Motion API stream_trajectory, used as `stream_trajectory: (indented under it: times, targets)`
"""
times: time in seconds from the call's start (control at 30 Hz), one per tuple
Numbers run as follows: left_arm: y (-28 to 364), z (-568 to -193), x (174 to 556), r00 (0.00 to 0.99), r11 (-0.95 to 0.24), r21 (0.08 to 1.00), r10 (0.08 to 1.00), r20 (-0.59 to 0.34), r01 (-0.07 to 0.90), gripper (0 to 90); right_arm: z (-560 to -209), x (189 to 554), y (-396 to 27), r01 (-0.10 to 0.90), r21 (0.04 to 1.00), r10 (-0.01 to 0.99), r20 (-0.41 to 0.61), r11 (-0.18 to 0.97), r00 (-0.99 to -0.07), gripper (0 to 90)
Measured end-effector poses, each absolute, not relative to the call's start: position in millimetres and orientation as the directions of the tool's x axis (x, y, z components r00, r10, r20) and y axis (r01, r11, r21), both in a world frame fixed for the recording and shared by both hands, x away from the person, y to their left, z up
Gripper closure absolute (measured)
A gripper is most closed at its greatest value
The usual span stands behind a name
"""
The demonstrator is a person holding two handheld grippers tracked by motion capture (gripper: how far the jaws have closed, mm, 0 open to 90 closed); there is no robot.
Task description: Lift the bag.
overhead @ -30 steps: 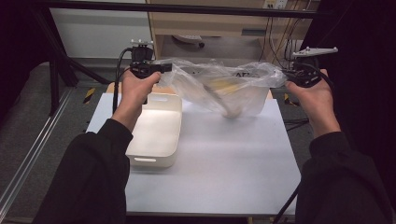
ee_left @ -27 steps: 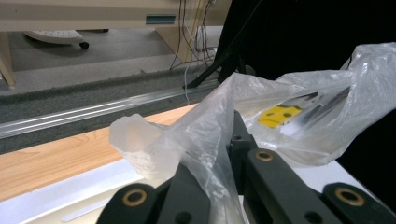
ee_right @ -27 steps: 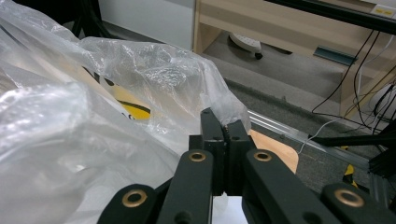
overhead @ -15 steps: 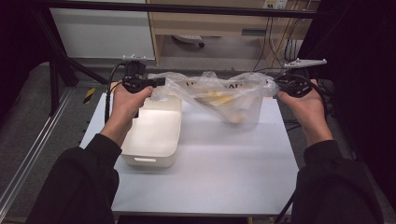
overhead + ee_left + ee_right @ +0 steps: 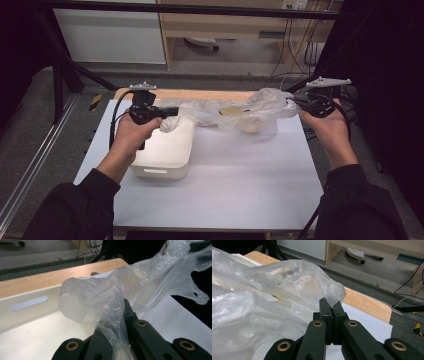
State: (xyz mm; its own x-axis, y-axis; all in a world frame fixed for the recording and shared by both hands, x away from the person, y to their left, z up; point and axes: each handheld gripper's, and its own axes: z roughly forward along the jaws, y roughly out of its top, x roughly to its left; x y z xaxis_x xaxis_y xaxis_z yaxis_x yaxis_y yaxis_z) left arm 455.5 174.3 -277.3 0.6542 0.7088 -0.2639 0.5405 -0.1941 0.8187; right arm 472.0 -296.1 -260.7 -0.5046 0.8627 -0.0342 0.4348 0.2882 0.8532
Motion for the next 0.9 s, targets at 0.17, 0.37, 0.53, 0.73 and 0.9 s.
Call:
stream_trajectory:
  times: [0.17, 0.37, 0.53, 0.73, 0.9]
  targets:
    - [169, -286, 439, 0.679, -0.213, 0.814, 0.682, -0.272, 0.54, 90.0, -267, 464, -304, 0.443, 0.854, 0.866, -0.019, 0.275, -0.5, 90.0]
    - [167, -300, 421, 0.693, -0.219, 0.804, 0.656, -0.299, 0.553, 90.0, -276, 451, -309, 0.441, 0.856, 0.863, -0.011, 0.27, -0.505, 90.0]
    - [163, -315, 402, 0.707, -0.23, 0.797, 0.634, -0.314, 0.559, 90.0, -285, 436, -311, 0.44, 0.854, 0.861, -0.021, 0.28, -0.507, 90.0]
    - [161, -333, 380, 0.722, -0.25, 0.787, 0.612, -0.323, 0.564, 90.0, -301, 417, -315, 0.442, 0.852, 0.859, -0.018, 0.281, -0.512, 90.0]
    - [162, -353, 361, 0.719, -0.252, 0.769, 0.598, -0.354, 0.588, 90.0, -317, 395, -316, 0.446, 0.856, 0.86, 0.004, 0.26, -0.51, 90.0]
